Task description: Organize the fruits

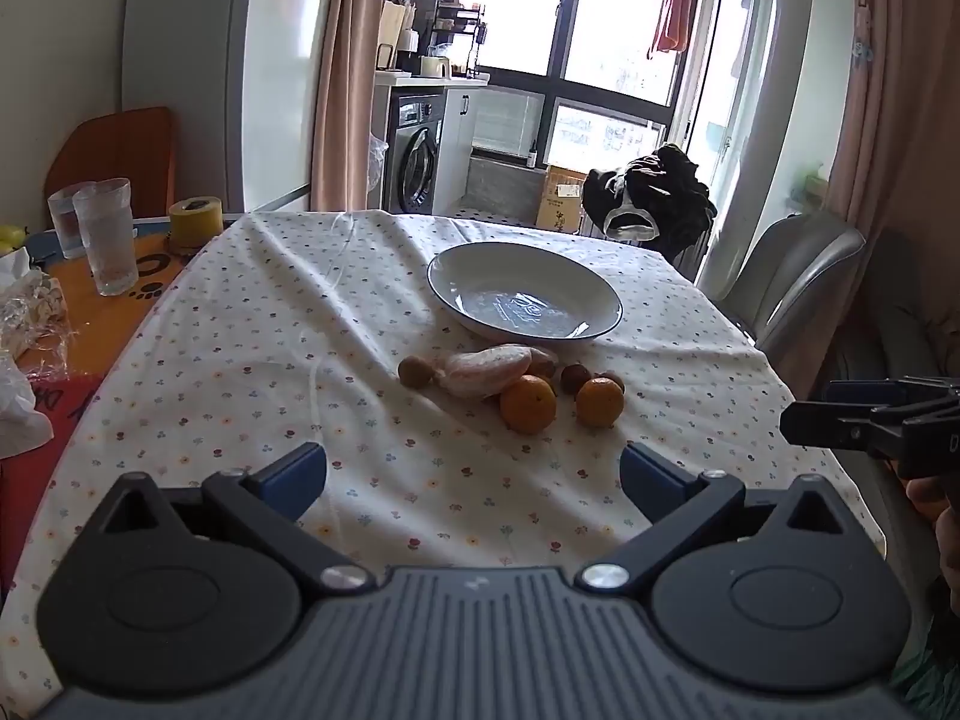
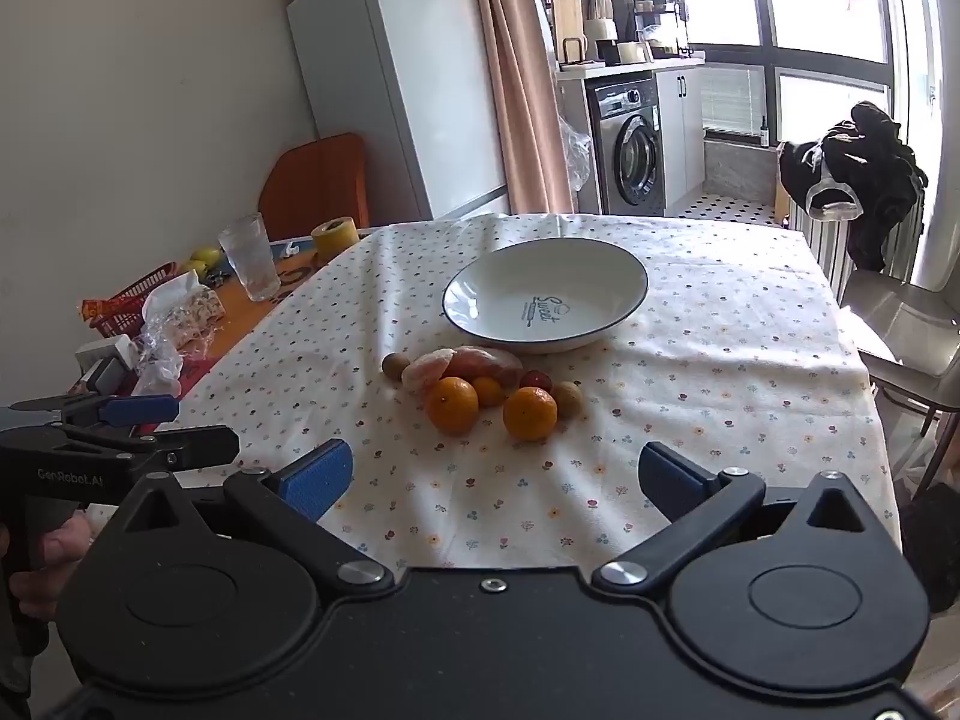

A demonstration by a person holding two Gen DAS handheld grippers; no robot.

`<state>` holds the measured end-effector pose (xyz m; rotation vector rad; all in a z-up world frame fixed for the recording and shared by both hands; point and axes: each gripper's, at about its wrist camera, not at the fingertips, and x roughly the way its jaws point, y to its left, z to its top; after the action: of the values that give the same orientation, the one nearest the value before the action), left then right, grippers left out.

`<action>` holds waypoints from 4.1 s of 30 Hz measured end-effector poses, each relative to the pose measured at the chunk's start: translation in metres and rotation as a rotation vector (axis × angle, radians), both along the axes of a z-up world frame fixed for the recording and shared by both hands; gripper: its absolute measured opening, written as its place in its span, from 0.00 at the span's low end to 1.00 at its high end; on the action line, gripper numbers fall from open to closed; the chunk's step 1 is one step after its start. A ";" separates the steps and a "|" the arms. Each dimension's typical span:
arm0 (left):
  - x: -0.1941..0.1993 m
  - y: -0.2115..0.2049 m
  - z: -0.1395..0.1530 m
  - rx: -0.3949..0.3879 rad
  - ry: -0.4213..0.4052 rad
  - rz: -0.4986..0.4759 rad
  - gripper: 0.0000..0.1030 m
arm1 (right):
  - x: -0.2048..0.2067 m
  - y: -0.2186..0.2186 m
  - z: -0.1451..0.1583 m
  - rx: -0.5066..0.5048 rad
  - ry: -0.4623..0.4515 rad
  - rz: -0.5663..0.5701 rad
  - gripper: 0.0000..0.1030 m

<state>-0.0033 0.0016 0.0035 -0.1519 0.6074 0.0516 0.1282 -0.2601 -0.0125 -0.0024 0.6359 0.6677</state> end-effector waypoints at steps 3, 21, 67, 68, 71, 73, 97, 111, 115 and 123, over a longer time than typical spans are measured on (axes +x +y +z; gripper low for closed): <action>0.000 0.003 0.000 -0.001 -0.002 0.001 1.00 | 0.000 0.000 -0.001 0.000 0.000 -0.001 1.00; 0.001 0.003 0.002 0.006 -0.002 0.004 1.00 | 0.001 0.003 -0.001 -0.025 -0.017 -0.019 1.00; -0.002 0.012 0.004 0.015 -0.017 0.036 1.00 | 0.000 0.006 0.000 -0.014 -0.053 0.004 1.00; -0.002 0.013 0.004 0.017 -0.019 0.042 1.00 | 0.002 0.006 -0.001 -0.012 -0.053 0.004 1.00; -0.001 0.016 0.002 0.010 -0.011 0.054 1.00 | 0.009 0.006 -0.005 -0.005 -0.034 0.005 1.00; 0.001 0.016 0.000 0.006 -0.009 0.060 1.00 | 0.012 0.005 -0.006 0.004 -0.028 0.016 1.00; 0.056 0.019 -0.046 -0.010 0.030 0.116 0.99 | 0.075 0.007 -0.052 0.089 0.011 0.022 1.00; 0.097 0.004 -0.067 -0.073 0.033 0.054 0.93 | 0.107 0.011 -0.083 0.078 0.082 0.019 0.80; 0.106 -0.005 -0.074 -0.092 0.040 0.029 0.79 | 0.112 0.011 -0.090 0.077 0.092 0.017 0.75; 0.124 -0.014 -0.088 -0.124 0.069 -0.001 0.67 | 0.117 0.020 -0.101 0.107 0.133 0.079 0.60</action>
<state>0.1205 -0.0127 -0.0847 -0.2705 0.6802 0.0187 0.2448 -0.2404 -0.1138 0.1174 0.7297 0.7822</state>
